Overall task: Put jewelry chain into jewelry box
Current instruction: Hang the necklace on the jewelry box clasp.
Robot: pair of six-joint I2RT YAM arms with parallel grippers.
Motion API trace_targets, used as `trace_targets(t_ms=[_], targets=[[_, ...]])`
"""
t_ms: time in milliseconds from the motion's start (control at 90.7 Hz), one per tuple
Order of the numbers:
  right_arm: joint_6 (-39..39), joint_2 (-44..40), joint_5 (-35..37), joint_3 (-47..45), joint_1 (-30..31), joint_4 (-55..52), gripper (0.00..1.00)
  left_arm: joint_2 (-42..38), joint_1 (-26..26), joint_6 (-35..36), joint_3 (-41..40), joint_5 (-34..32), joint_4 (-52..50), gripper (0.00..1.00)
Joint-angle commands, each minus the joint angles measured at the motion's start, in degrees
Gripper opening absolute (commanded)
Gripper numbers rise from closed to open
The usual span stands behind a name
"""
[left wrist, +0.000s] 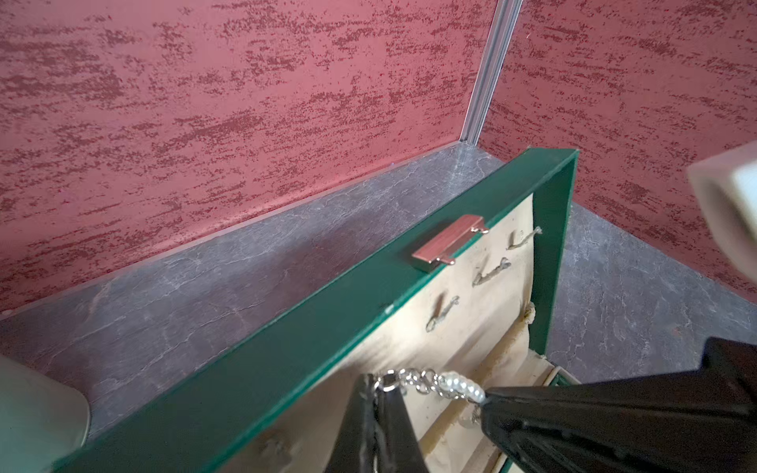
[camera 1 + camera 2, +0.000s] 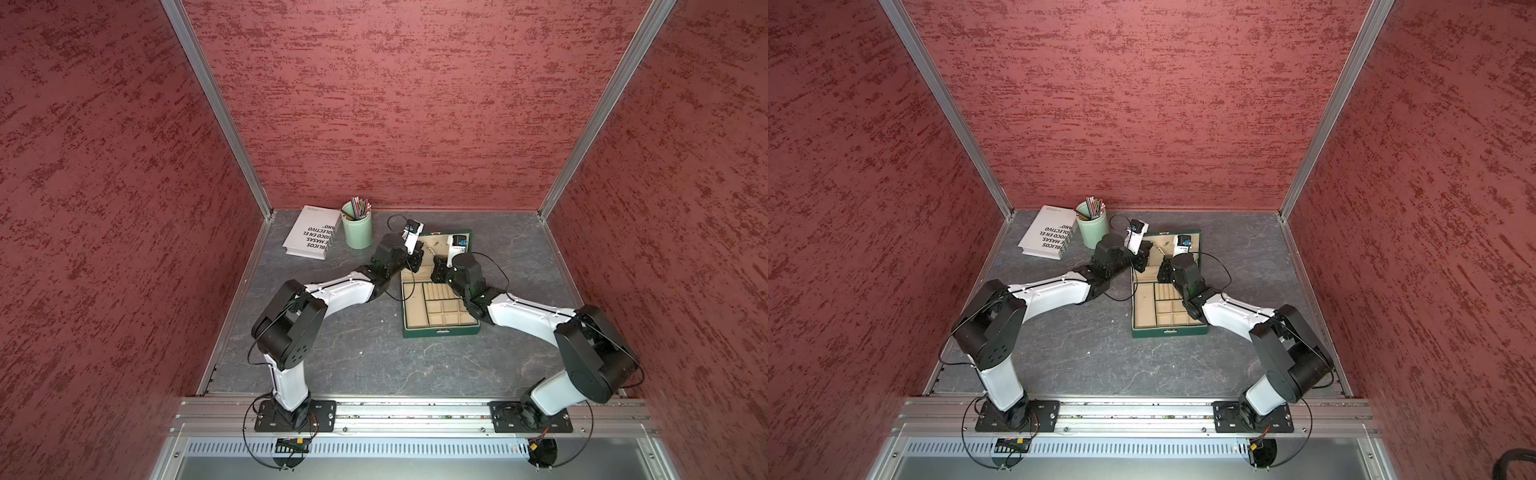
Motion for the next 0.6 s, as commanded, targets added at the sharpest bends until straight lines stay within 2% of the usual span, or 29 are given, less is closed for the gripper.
trace_targets(t_ms=[0, 121, 298, 485, 584], targets=[[0.99, 0.01, 0.07, -0.87, -0.83, -0.78, 0.0, 0.44, 0.34, 0.27, 3.36, -1.71, -1.32, 0.0], [1.31, 0.61, 0.06, -0.74, -0.82, -0.8, 0.0, 1.07, 0.21, 0.32, 4.09, -1.96, -2.43, 0.11], [1.52, 1.06, -0.13, -0.56, -0.94, -0.67, 0.0, 1.19, 0.22, 0.57, 3.92, -2.14, -2.83, 0.17], [1.79, 1.31, -0.39, -0.39, -1.09, -0.55, 0.0, 1.27, 0.25, 0.82, 4.01, -2.32, -2.93, 0.18], [1.85, 1.23, -0.38, -0.64, -1.1, -0.64, 0.0, 0.53, 0.12, 1.01, 3.71, -2.02, -2.89, 0.24]])
